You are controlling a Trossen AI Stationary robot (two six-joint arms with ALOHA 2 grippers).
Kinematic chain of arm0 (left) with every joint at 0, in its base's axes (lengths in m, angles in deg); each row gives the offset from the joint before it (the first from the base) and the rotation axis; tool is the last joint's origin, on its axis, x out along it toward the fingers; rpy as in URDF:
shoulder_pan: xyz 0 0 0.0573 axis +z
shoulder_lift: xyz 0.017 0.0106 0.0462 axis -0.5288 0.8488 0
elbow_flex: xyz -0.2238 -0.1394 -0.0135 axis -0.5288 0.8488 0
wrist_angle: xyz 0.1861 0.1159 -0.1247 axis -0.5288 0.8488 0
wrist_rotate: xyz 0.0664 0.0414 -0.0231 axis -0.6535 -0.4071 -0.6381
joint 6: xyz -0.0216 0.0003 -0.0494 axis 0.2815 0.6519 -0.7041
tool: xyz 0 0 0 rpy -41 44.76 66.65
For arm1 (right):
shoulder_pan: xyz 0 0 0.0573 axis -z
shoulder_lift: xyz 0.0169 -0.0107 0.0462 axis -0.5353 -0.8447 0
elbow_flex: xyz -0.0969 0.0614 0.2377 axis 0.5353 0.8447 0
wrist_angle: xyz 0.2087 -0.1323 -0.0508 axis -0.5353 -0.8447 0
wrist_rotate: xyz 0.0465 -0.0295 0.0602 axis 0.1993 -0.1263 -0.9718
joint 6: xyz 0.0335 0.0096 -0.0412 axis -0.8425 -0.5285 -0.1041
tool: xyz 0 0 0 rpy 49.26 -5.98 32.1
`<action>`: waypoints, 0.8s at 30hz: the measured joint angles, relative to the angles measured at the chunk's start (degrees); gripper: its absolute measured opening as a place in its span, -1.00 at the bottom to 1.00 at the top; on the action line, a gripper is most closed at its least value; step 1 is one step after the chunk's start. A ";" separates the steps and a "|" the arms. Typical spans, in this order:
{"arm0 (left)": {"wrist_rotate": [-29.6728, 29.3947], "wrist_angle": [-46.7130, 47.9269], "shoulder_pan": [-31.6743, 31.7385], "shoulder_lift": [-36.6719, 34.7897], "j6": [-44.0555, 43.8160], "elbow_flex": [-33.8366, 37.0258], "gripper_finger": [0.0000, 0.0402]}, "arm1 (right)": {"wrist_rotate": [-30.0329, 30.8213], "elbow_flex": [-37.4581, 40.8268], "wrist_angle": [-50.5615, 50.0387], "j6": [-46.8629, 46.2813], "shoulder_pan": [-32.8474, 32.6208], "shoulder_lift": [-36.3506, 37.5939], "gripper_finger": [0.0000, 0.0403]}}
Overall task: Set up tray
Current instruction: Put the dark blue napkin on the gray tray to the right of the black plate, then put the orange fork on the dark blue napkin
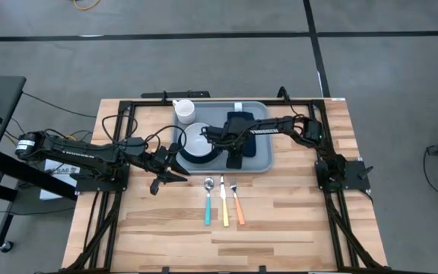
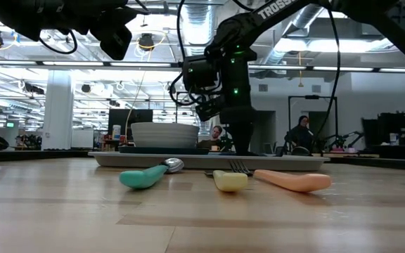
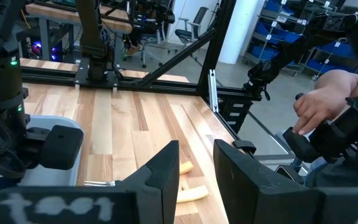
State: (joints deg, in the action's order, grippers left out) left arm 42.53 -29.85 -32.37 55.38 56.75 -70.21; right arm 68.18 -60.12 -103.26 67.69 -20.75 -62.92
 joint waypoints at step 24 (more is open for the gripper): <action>0.02 0.34 0.00 0.00 0.00 0.00 -0.57 | 0.48 -0.75 -3.07 1.45 -1.37 4.14 0.19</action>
State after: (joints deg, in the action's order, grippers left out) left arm 42.56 -29.50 -32.37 55.38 56.75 -70.21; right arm 68.66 -60.87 -106.33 69.14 -22.12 -58.78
